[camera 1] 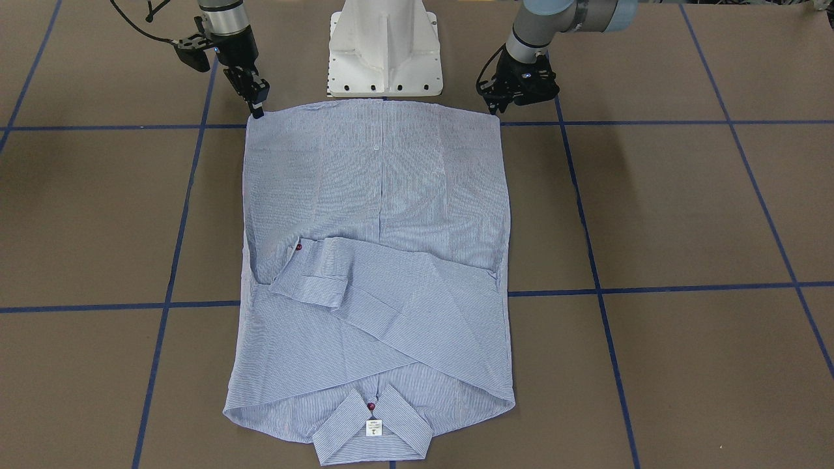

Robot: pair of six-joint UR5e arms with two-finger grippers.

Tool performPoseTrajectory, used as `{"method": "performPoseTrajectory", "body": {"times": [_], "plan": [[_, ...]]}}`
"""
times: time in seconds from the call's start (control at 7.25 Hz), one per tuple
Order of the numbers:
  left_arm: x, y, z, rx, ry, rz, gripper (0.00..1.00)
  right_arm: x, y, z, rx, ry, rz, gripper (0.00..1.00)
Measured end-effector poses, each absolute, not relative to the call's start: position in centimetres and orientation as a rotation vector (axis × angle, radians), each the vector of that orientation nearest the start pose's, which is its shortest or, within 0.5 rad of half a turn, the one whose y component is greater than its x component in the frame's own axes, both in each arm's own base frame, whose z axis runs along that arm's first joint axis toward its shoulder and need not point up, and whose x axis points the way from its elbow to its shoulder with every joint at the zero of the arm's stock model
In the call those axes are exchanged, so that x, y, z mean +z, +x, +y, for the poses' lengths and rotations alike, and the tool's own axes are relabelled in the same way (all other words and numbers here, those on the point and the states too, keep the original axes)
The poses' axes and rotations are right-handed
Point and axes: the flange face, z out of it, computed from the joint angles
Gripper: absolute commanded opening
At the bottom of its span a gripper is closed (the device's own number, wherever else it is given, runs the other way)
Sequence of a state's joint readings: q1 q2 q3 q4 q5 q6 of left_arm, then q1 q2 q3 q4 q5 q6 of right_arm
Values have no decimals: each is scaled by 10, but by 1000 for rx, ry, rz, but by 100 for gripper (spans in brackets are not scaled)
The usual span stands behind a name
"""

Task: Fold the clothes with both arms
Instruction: 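Grasp both hem corners with the left and right grippers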

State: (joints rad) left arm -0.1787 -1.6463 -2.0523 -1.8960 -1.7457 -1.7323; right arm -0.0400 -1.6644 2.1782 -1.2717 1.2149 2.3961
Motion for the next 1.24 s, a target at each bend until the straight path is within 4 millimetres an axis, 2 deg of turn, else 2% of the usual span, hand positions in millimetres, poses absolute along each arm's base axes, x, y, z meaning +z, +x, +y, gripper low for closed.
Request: {"method": "performPoseTrajectory", "body": {"times": [0.69, 1.24], "plan": [[364, 474, -210, -219, -128, 886, 30, 385, -445, -150, 878, -33, -901, 0], [366, 478, -210, -217, -126, 881, 35, 386, -445, -150, 877, -33, -899, 0]]}}
